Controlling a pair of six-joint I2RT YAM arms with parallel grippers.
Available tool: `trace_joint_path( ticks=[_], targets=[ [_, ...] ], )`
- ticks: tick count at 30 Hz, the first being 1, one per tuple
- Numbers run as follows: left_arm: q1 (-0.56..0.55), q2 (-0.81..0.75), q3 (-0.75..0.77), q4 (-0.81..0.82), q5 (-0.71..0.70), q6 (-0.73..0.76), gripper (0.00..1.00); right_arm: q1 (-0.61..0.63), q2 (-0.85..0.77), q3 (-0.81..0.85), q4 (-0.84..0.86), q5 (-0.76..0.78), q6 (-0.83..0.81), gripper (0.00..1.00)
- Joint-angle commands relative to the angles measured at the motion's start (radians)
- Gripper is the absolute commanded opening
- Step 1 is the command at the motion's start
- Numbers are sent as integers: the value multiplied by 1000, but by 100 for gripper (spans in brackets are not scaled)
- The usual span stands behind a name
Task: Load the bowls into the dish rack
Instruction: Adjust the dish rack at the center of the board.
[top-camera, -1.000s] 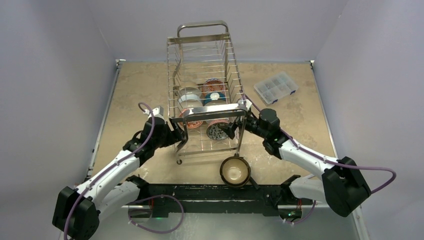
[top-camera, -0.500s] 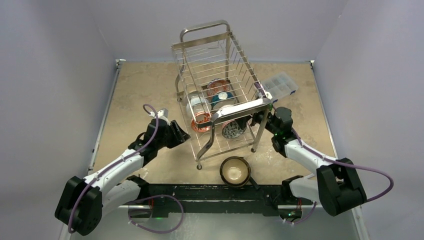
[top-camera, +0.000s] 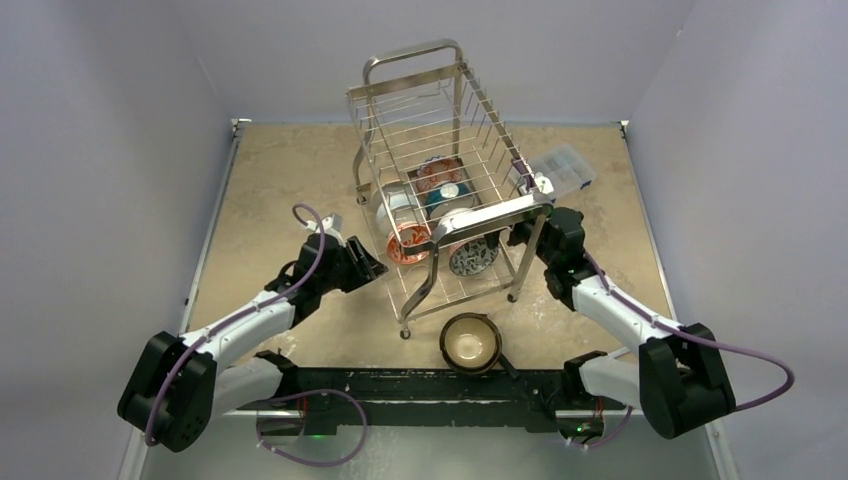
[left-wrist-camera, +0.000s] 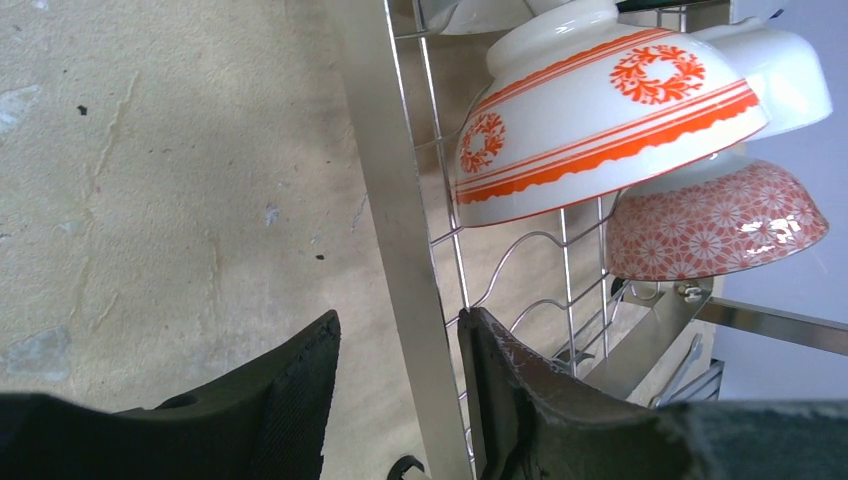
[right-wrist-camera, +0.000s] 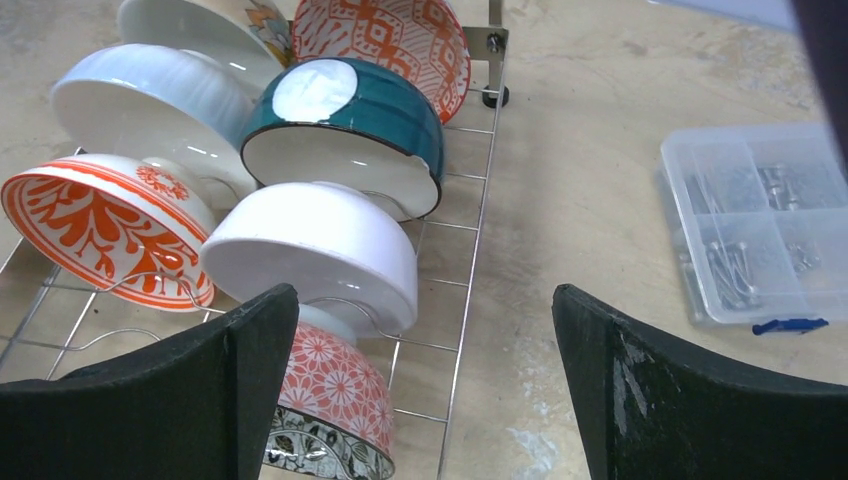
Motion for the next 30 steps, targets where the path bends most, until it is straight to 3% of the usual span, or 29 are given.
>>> trace_joint_path(
  ticks=[1,9,14,17,20,22,25,27,30],
  targets=[
    [2,-3,-2,100,24,-34,45,-54,19,81,-123,191,307,99],
    [-54,123,3,208,37,-72,40,-55,97,137,-201,132,294,99],
    [-58,160,30,190,13,-54,20,-56,90,106,-195,177,300,99],
    [-58,156,37,161,-18,-44,1,-56,94,91,-190,185,302,99],
    [-57,150,50,115,-53,-33,0,-57,93,73,-182,194,305,98],
    [-57,142,58,86,-75,-28,0,-61,88,58,-173,209,319,88],
    [-54,124,64,54,-101,-21,0,-66,74,36,-163,261,360,46],
    [-50,110,67,38,-111,-15,0,-68,52,17,-143,285,378,25],
    [-43,98,67,18,-123,-6,0,-73,30,2,-129,307,405,9]
  ],
)
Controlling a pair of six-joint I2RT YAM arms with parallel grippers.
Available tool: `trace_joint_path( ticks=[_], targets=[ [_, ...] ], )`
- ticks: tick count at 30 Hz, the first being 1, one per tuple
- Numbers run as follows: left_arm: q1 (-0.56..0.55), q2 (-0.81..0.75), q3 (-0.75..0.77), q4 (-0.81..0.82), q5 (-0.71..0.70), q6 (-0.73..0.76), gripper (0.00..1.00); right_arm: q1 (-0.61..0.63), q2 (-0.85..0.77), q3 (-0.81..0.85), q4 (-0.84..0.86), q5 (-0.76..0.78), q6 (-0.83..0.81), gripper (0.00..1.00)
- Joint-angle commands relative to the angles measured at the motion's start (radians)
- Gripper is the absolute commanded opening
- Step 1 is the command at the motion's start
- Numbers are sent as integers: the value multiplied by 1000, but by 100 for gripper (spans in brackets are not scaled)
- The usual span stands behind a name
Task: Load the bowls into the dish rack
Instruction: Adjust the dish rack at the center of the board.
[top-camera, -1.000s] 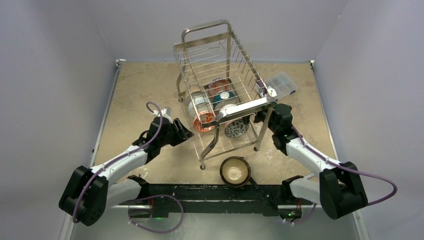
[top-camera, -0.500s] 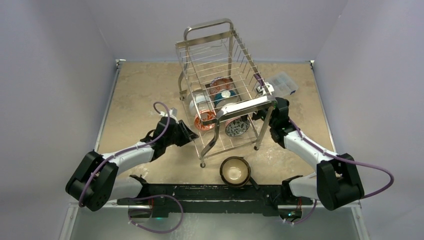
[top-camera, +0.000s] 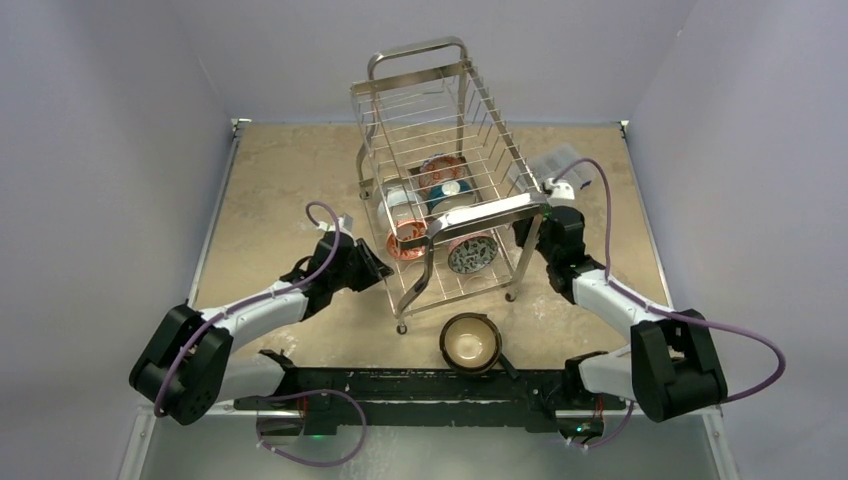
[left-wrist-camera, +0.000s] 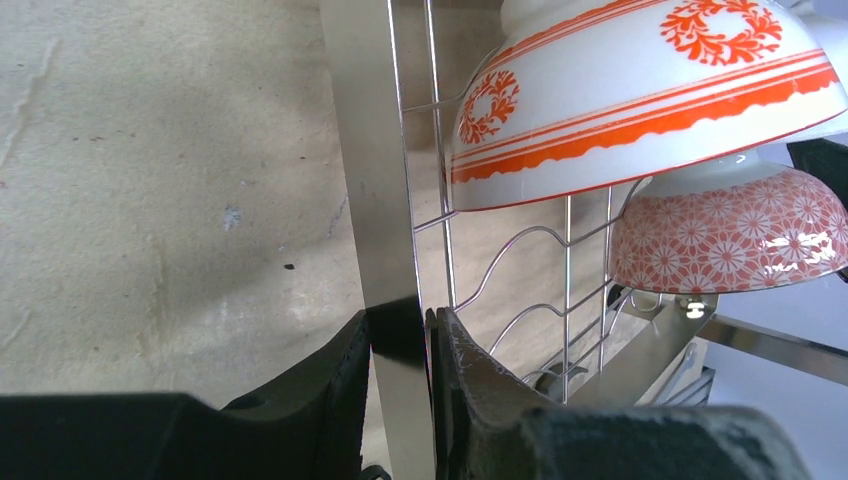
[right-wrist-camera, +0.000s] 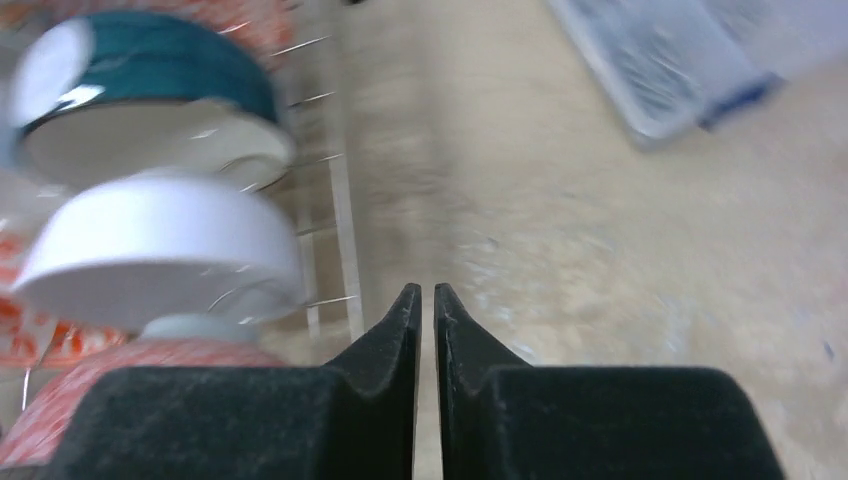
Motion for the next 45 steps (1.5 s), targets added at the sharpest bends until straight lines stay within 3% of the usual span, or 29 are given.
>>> trace_joint_path(
  ticks=[1,3,14,27,33,40,45],
  targets=[
    [23,-48,28,-55,-97,68,0,-45,-48,-25,2,158,208,5],
    [26,-53,28,-67,-109,72,0,-52,-46,-25,1,159,225,0],
    [74,-49,35,-17,-123,37,0,-80,22,10,-4,32,240,0],
    [150,255,258,136,10,58,0,-101,29,45,-63,-14,216,0],
    [158,378,333,221,37,39,0,-110,-33,34,-135,55,243,9],
    [160,394,329,268,45,49,0,-111,-180,18,-247,46,280,35],
    [163,250,280,168,-41,82,51,-110,-256,-13,-337,-64,301,48]
  ],
)
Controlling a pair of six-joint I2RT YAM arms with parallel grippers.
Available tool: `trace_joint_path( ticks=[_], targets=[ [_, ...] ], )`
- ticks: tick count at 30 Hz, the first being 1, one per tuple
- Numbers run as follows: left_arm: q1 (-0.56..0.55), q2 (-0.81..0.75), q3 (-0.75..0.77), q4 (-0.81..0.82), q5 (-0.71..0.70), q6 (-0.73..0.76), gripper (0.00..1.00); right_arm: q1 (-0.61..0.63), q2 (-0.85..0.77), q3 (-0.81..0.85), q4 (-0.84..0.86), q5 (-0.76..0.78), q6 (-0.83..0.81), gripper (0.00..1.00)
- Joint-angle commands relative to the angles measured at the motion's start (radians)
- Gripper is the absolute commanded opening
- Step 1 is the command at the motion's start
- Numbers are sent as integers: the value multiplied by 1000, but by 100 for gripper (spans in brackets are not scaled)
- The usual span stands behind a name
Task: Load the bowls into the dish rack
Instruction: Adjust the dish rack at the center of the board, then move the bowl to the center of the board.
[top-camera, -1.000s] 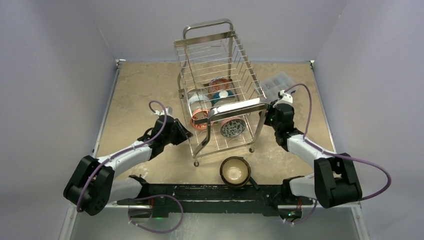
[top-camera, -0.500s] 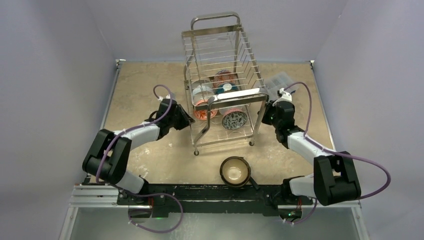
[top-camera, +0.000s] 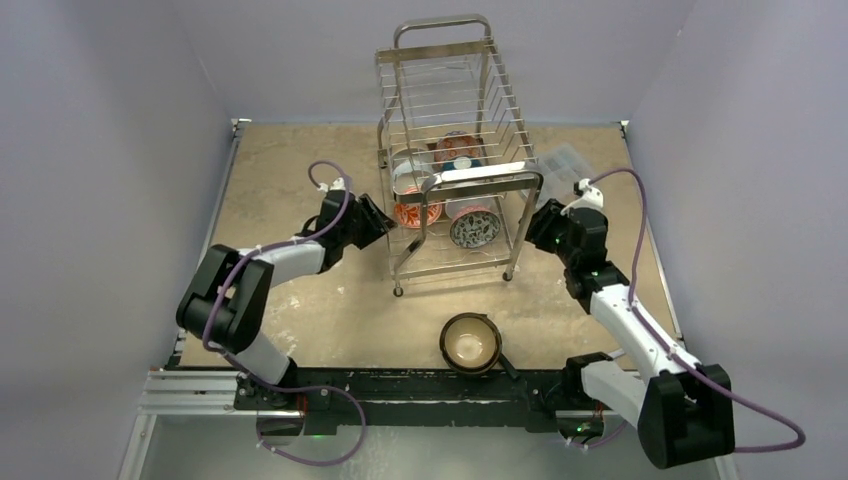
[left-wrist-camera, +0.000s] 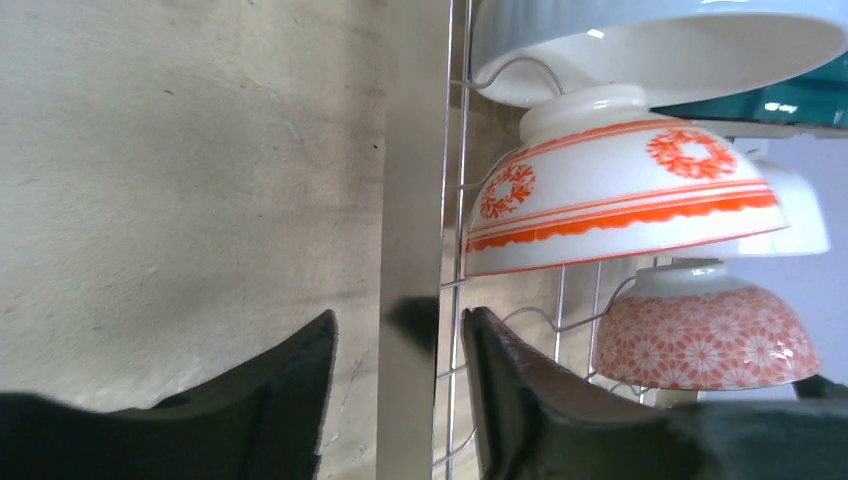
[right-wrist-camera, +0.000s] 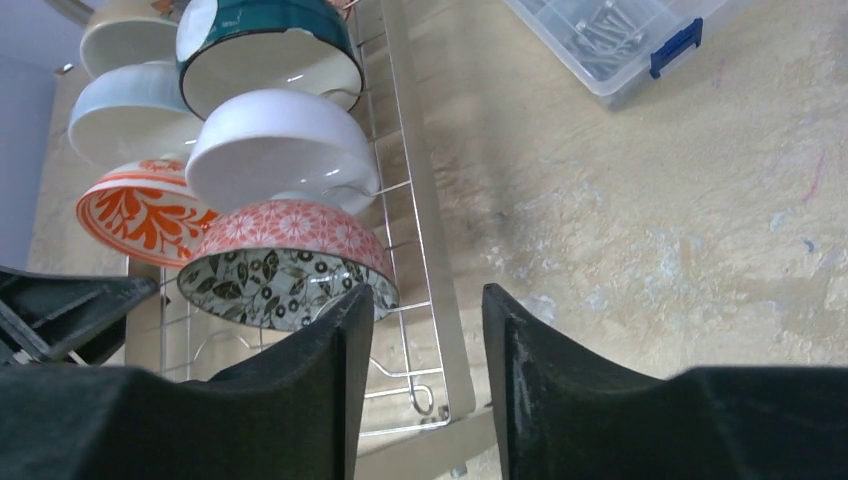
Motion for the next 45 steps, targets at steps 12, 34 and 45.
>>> trace_joint_path(
  ticks=[12,34,45],
  targets=[
    [14,-621,-233,-462,-95,17,88,-4,-88,-57,-189,-76,56,58],
    [-566,-725,-383,-331,-109,-288,95,-4,47,-78,-95,-187,30,60],
    [-818,-397,-274,-101,-249,-399,97,-5,72,-84,-85,-207,23,60]
  ],
)
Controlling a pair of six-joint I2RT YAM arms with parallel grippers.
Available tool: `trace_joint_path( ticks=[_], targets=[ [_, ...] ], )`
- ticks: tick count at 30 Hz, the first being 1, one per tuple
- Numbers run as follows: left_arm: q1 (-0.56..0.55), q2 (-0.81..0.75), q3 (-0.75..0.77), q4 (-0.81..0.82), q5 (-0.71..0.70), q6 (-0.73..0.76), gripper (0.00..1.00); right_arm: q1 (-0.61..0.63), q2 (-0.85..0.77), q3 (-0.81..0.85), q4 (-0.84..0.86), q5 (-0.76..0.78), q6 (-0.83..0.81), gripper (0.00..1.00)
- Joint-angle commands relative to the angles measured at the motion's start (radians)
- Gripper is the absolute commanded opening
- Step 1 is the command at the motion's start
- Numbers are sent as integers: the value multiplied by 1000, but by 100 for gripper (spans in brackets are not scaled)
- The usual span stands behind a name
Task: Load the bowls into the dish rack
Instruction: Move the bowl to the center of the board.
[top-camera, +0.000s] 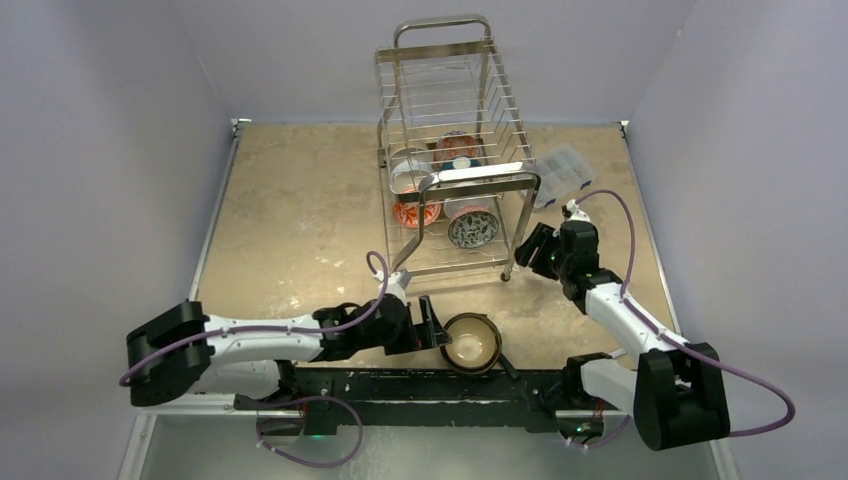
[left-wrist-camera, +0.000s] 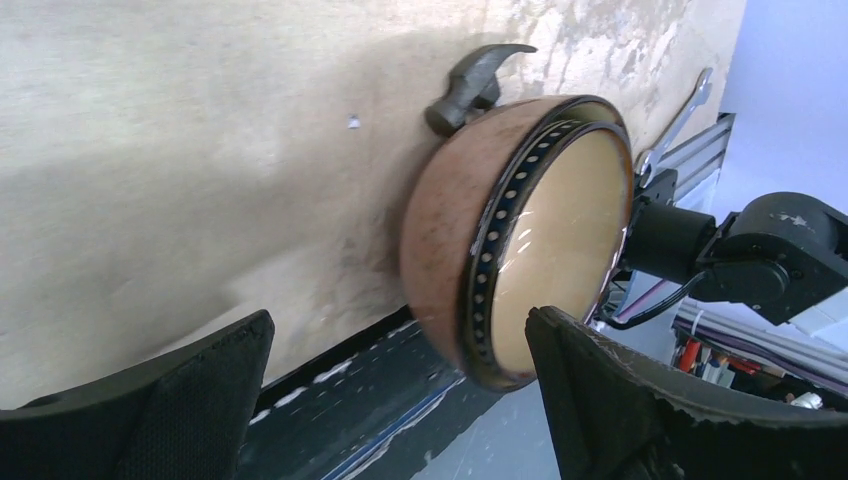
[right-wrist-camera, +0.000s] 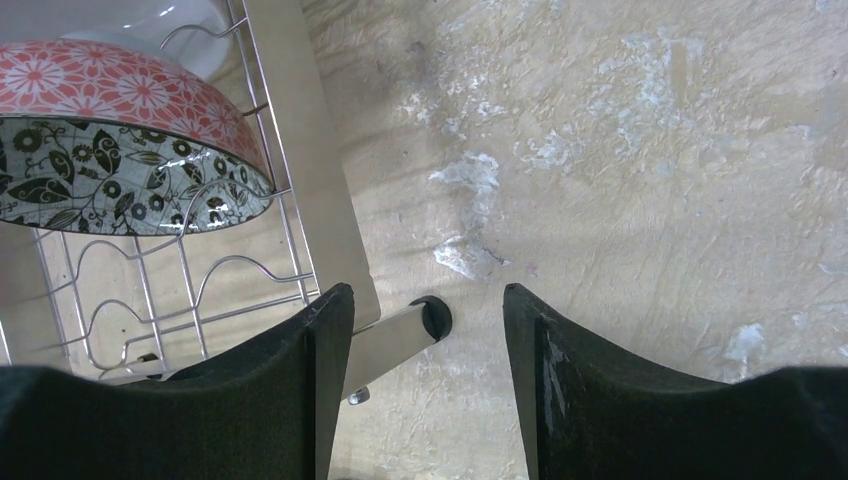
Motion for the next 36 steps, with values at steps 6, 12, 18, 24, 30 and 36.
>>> trace_joint_path(
  ticks=[6,12,18,24,30,36],
  targets=[
    [-59,152,89,205,-69,-74,96,19,14,-8,57,-117,0,60],
    [-65,203,100,243,-73,-92,89,20,12,-10,56,-105,-1,60],
    [-69,227,106,242,-79,-97,67,20,7,5,40,-88,-17,61],
    [-69,201,74,244,-101,-118,43,20,2,10,29,-78,-27,61],
    [-70,136,54,195,-157,-124,15,20,0,11,26,-68,-29,61],
    [-69,52,55,79,-235,-124,6,20,-2,19,17,-61,-35,61]
  ],
)
